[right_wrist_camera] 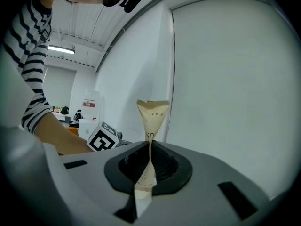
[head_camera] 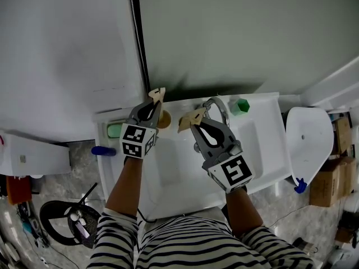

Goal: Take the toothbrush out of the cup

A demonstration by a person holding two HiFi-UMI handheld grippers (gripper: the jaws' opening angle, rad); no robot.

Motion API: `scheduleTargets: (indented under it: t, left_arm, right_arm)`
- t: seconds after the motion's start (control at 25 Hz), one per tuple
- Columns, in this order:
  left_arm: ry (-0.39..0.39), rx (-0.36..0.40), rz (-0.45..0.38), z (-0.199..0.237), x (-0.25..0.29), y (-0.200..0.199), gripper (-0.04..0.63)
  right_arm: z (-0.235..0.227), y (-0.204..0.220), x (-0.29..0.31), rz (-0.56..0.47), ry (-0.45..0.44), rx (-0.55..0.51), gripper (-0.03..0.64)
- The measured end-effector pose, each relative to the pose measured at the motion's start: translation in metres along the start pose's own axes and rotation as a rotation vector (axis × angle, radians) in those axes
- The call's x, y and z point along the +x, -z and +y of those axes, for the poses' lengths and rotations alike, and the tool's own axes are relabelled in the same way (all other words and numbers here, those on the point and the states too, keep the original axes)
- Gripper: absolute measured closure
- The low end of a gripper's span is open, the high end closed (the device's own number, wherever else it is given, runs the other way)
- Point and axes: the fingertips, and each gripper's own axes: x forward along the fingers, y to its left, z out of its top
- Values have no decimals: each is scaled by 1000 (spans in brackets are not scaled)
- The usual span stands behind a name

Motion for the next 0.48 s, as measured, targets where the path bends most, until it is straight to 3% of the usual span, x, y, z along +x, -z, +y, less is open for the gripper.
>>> scheduleTargets:
  t: [0.48]
  left_arm:
    - [-3,43,-135,-17,-33,-64,581]
  right_arm:
    - [1,-19,-21,-30,25,-33,601]
